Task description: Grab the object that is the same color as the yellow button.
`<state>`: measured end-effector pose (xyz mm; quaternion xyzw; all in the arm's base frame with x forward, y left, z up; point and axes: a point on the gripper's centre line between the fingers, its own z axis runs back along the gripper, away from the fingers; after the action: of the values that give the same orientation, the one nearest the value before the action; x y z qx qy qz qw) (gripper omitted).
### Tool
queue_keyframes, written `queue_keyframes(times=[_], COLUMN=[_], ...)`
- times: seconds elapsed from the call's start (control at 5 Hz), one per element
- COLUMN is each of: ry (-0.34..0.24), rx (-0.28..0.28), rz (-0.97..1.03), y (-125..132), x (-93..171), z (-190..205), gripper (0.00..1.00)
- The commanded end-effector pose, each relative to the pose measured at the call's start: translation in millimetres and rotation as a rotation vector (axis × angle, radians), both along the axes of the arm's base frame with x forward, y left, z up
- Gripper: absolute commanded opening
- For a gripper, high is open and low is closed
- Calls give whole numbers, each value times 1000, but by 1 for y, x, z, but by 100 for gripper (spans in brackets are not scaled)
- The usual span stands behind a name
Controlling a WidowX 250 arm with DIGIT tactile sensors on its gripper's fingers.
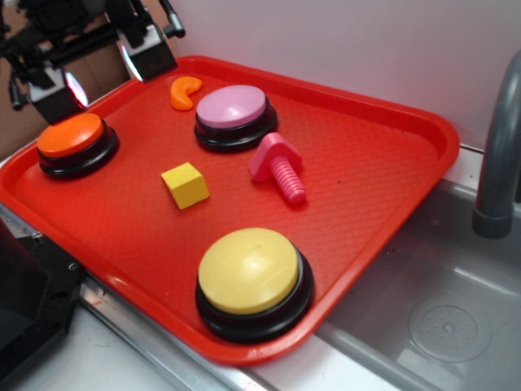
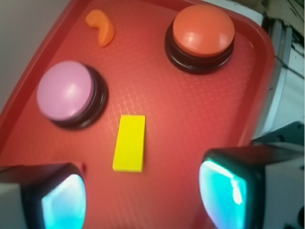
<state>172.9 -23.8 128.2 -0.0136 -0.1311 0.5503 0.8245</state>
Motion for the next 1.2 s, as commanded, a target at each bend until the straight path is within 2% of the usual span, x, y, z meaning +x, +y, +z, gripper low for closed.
queue_keyframes(times=[0.0, 0.2, 0.6, 0.8, 1.0], ry=[65, 108, 170, 191, 182], rx=[-63, -33, -11, 8, 11], rz=[51, 37, 4, 10, 16], y=[2, -6, -19, -19, -20], x=[33, 38, 37, 35, 29], z=[-43, -63, -96, -106, -108], gripper=[100, 100, 100, 100, 100])
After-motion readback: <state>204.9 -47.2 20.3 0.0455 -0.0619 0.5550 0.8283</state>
